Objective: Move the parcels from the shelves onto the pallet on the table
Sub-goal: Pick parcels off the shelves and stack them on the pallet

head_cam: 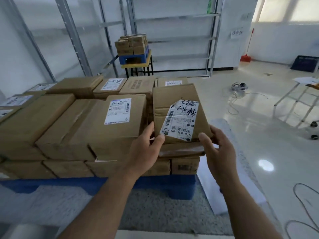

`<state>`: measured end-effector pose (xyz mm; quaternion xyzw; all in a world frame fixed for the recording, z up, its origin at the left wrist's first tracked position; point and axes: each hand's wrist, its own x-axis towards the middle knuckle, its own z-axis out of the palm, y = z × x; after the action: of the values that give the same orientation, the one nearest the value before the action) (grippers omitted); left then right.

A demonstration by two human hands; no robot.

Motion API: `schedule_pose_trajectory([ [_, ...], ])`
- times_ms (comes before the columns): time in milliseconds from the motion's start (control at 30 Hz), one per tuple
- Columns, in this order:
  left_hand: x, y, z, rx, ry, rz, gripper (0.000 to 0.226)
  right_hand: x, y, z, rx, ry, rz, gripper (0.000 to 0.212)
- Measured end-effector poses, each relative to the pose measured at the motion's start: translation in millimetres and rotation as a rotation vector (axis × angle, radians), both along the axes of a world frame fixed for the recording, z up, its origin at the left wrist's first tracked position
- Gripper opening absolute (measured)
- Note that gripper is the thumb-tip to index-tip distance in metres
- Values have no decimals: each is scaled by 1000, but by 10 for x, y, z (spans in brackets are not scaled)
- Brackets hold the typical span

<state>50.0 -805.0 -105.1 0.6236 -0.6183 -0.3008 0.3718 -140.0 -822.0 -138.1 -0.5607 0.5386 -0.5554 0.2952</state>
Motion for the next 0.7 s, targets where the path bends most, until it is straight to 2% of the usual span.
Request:
schedule_pose_trajectory([
  [33,-14,-21,-37,12,-3,26,67,3,-39,-50,12,8,12,58],
  [100,-23,-58,-106,26,-19,76,68,28,-124,-139,27,33,30,53],
  [200,-23,-111,-199,26,-37,143,55,93,-236,-249,65,75,46,45],
  [367,-56,-88,-166,-28,-71,173,51,154,-319,-283,87,178,32,56],
  [500,-9,38,-92,-197,-167,130,49,158,-319,-282,85,210,41,72],
  [567,95,103,-28,-297,-234,149,47,143,-295,-258,87,183,69,81],
  [600,170,122,7,-342,-290,169,47,123,-285,-263,89,159,86,79],
  [700,405,98,56,-368,-560,179,60,44,-238,-316,130,57,197,74],
])
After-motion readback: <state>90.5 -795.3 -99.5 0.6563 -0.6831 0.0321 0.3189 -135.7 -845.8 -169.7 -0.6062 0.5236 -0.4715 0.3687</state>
